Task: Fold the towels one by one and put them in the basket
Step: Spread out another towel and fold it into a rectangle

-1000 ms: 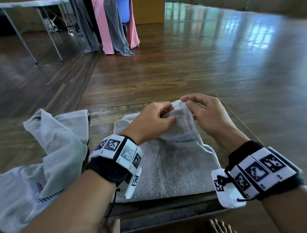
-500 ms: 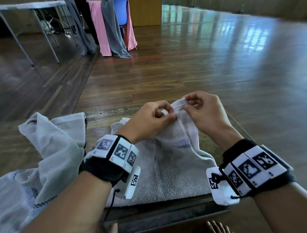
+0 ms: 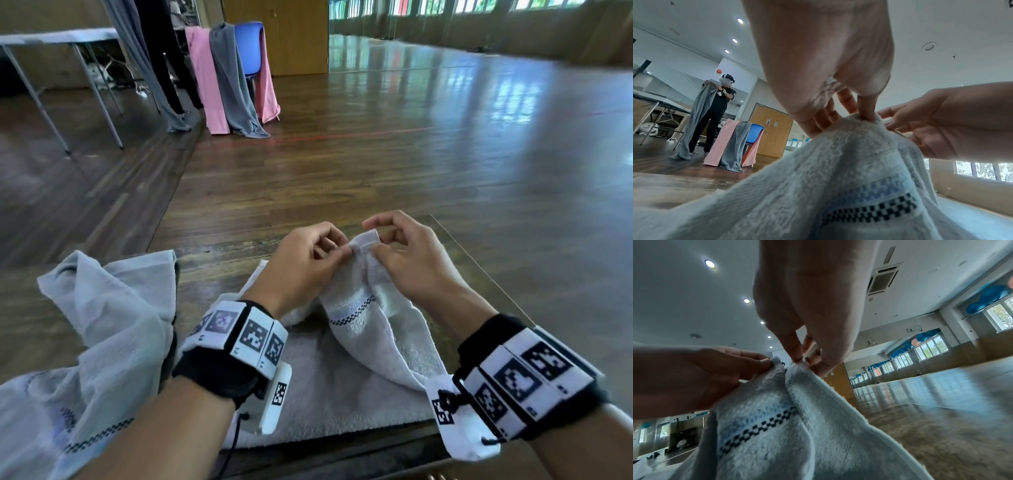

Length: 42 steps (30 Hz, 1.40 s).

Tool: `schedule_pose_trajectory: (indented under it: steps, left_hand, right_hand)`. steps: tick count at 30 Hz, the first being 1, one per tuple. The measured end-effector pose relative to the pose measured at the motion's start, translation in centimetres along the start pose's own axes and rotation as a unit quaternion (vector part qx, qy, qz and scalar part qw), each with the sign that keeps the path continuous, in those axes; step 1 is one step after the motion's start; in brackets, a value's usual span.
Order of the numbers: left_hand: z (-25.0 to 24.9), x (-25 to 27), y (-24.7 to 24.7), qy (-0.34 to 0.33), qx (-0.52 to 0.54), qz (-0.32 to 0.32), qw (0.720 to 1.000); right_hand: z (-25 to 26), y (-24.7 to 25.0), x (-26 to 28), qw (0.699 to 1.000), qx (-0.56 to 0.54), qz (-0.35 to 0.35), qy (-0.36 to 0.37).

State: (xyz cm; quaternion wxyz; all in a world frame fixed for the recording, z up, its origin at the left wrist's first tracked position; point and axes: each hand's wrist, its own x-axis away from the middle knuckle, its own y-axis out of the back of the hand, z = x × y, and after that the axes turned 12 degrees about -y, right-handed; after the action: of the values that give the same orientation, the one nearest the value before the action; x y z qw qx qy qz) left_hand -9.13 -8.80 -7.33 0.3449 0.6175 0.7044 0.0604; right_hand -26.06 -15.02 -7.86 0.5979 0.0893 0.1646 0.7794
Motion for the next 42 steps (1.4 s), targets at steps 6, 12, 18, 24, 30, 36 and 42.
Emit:
schedule_pose_trajectory:
  steps: [6,12,18,24,30,36,42]
  left_hand:
    - [-1.0,-0.1,0.2,-0.002,0.010,-0.010,1.000]
    - [-2.1,0.2,1.2,0.089,0.128,0.090,0.984]
    - [-1.9,0.2,0.6,0.015,0.068,-0.002,0.998]
    - [-1.0,0.1,0.7,-0.020,0.046,-0.071,0.996]
    - [-0.8,0.1,0.6,-0.019,0.035,-0.088,0.995]
    - [-1.0,0.1,0.4,-0.014,0.044,-0.097,0.994]
    - [-0.7,-0.1,0.3,-0.014,0.049,-0.097,0.994]
  right_hand:
    - [1.0,0.1,0.3,1.000,-0.015,0.016,-0.006]
    - [0.6,0.3,-0.1,1.000,0.024,0.003,0.004]
    - [0.7,-0.1,0.0,1.000,-0.019,0.017,-0.003]
    - [0.8,-0.4,0.0,0.997,-0.056,0.039,-0.022]
    - [0.9,-0.3,0.0,0.998,-0.048,0.036,-0.026]
    - [1.0,-0.1,0.1,0.999,-0.030,0.029,-0.027]
    - [1.1,0.0,0.1,1.000,-0.022,0.018,-0.012]
